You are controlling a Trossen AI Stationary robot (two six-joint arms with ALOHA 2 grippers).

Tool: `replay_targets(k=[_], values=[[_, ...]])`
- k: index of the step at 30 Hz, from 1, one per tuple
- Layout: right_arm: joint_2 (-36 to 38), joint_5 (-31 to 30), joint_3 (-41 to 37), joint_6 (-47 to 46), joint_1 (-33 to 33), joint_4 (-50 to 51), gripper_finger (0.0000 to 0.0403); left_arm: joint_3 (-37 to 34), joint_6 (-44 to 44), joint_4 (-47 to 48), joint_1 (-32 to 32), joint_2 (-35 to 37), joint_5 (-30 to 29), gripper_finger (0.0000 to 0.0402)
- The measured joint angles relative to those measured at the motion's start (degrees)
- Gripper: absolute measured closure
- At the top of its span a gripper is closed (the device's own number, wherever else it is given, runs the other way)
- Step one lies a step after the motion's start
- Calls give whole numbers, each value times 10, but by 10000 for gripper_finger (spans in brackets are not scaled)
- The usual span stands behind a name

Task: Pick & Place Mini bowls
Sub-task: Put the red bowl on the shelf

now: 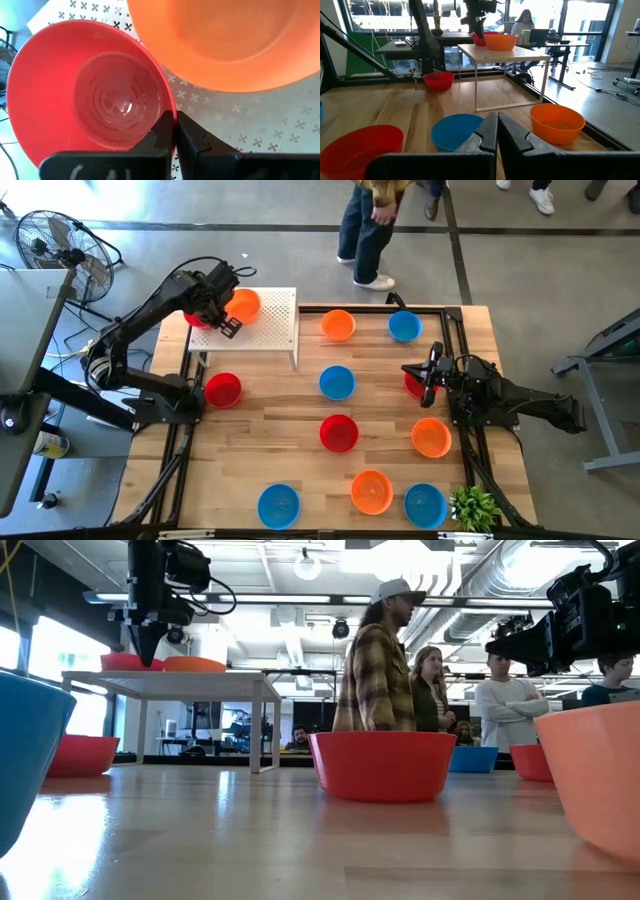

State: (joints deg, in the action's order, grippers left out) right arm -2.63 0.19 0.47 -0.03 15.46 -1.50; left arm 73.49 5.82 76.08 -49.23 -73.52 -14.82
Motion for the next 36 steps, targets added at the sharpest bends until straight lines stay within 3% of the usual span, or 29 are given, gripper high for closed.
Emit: replay_targets(k=[16, 28, 36], values=[[0, 0, 0, 0, 0, 0, 402, 2, 4, 4, 1, -2, 2, 395], [0, 0, 0, 0, 0, 0, 402, 45, 3, 25, 1, -2, 8, 311], [0, 0, 0, 0, 0, 0, 402, 45, -18, 55, 1, -2, 4, 305]])
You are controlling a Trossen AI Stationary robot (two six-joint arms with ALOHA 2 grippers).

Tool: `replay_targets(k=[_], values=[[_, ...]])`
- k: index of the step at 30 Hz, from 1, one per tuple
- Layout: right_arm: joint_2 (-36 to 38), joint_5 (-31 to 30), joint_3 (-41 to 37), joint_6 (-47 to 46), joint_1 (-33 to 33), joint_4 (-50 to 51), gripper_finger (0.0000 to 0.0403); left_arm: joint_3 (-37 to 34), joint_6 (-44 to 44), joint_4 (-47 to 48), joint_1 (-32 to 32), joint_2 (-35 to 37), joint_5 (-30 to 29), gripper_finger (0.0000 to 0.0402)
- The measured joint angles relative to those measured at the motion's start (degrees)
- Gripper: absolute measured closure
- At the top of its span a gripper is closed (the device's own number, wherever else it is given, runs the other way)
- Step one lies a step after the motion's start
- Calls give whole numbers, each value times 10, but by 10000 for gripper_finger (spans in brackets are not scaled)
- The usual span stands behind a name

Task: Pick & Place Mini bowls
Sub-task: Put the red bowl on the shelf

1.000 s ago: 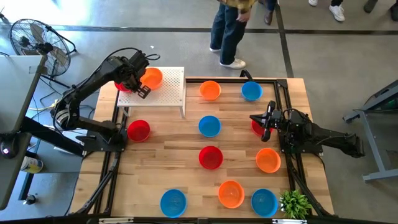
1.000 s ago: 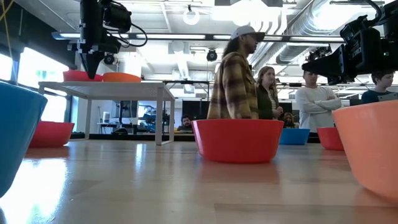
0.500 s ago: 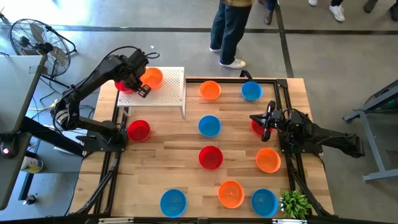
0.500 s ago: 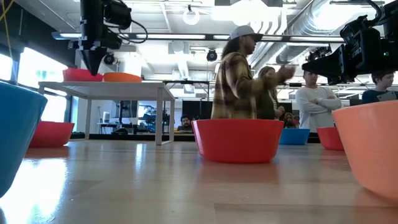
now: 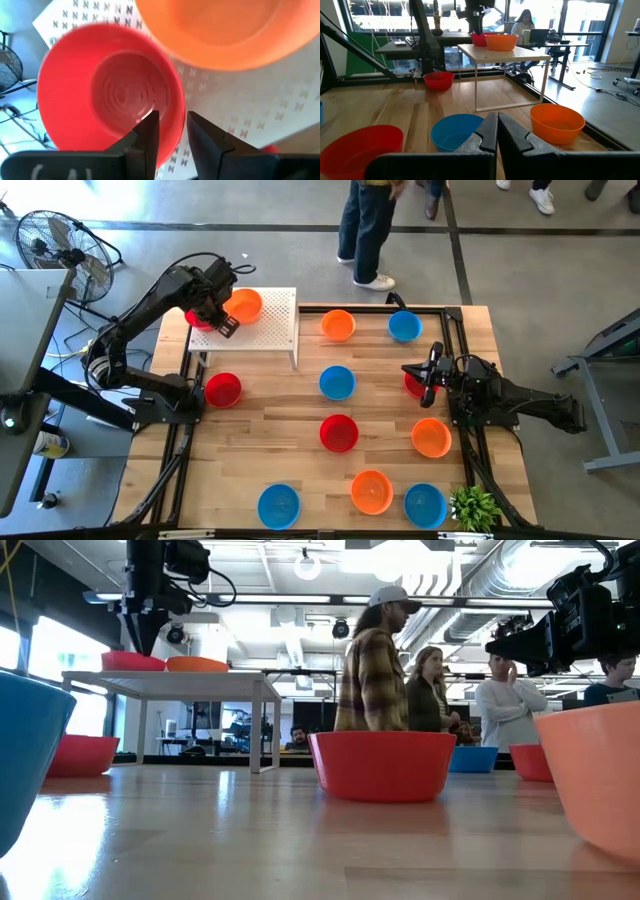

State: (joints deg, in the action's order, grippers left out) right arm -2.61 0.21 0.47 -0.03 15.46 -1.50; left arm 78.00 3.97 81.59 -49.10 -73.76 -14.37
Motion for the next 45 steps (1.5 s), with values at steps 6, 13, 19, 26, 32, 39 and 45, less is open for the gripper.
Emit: replay_targets(k=[6, 13, 19, 26, 32, 39, 45], values=[[0, 0, 0, 0, 0, 0, 402, 0, -12, 26, 0, 5, -1, 305], [0, 0, 0, 0, 0, 0, 402, 21, -14, 52, 0, 13, -5, 305], [0, 0, 0, 0, 0, 0, 402, 73, -11, 82, 0, 16, 18, 345], [0, 0, 0, 0, 0, 0, 402, 30, 7, 86, 0, 33, 58, 390], [0, 0, 0, 0, 0, 0, 402, -23, 8, 85, 0, 32, 35, 399], [0, 0, 0, 0, 0, 0, 402, -43, 26, 84, 0, 32, -24, 401], [0, 0, 0, 0, 0, 0, 402, -43, 27, 84, 0, 32, -47, 401]])
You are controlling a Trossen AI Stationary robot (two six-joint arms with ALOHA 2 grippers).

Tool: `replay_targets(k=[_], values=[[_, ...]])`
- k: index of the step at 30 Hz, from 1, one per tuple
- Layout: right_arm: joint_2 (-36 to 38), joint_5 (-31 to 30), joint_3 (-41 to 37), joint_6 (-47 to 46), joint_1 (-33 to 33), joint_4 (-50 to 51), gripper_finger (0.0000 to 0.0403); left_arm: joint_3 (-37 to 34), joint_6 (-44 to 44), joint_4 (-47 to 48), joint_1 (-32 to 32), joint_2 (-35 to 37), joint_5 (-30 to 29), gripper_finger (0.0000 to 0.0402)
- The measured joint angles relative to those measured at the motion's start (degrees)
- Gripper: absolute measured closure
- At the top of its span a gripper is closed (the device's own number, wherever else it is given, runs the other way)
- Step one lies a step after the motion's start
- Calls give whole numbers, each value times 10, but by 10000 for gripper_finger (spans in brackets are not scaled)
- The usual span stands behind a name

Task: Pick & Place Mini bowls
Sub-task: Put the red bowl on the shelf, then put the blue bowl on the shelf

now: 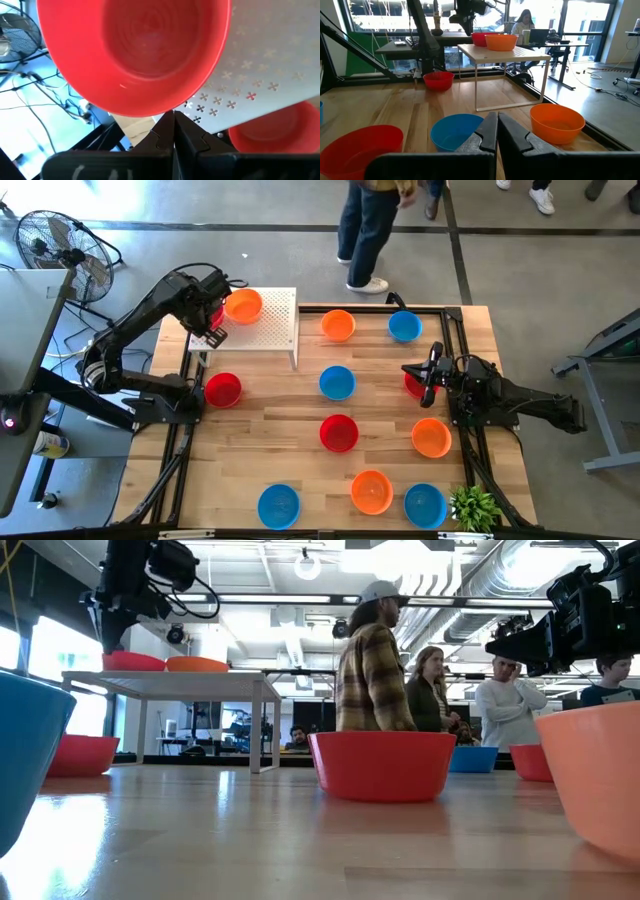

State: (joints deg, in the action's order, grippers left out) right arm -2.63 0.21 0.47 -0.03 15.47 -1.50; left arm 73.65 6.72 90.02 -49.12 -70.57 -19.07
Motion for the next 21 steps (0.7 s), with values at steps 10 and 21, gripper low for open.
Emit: replay_targets(k=[10, 21], values=[[0, 0, 0, 0, 0, 0, 402, 0, 6, -17, 0, 0, -16, 401], [0, 0, 0, 0, 0, 0, 402, 7, -4, -17, 0, 0, -14, 401]])
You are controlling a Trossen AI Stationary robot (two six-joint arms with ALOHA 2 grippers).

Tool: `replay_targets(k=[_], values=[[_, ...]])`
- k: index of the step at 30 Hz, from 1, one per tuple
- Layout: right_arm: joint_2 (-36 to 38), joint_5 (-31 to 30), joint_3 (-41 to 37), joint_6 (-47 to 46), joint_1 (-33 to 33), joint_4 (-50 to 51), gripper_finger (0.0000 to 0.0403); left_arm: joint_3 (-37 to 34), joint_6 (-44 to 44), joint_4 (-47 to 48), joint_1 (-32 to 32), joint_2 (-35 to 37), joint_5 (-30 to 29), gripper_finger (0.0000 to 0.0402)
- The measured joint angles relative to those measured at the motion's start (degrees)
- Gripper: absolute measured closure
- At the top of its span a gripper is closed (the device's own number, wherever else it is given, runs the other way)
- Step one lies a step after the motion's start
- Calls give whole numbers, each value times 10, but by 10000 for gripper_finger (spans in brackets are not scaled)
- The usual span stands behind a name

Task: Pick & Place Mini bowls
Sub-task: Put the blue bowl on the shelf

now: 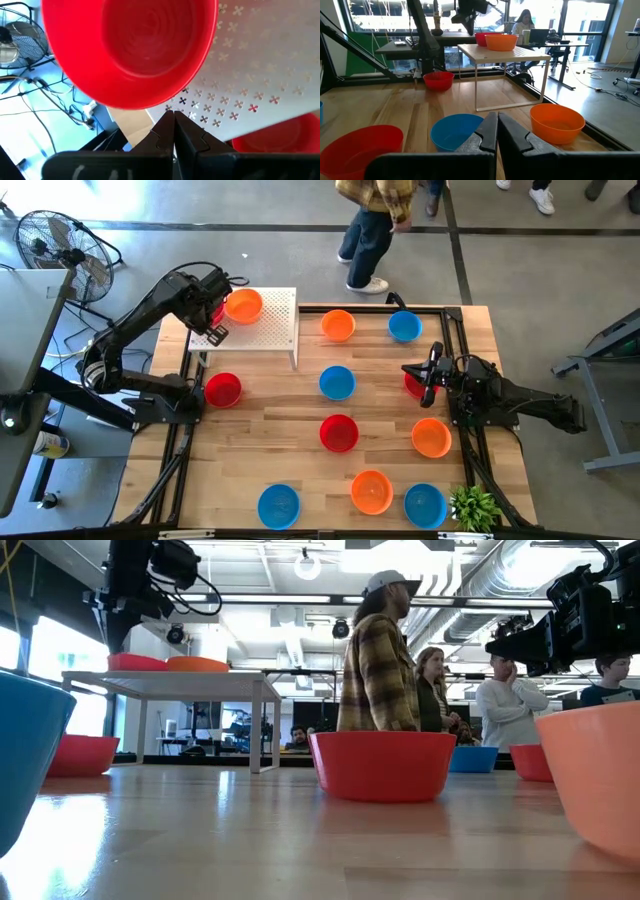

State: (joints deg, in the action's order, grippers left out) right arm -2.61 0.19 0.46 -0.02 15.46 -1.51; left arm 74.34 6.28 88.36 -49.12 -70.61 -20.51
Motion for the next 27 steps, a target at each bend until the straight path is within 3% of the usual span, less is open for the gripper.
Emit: replay_targets(k=[5, 11, 19, 27], values=[[0, 0, 0, 0, 0, 0, 402, 42, -1, 5, 0, 17, 1, 401], [0, 0, 0, 0, 0, 0, 402, 21, 1, -83, 35, 109, 76, 401], [0, 0, 0, 0, 0, 0, 402, -140, 46, -366, 205, 261, 125, 401], [0, 0, 0, 0, 0, 0, 402, -324, 17, -687, 380, 304, 106, 401]])
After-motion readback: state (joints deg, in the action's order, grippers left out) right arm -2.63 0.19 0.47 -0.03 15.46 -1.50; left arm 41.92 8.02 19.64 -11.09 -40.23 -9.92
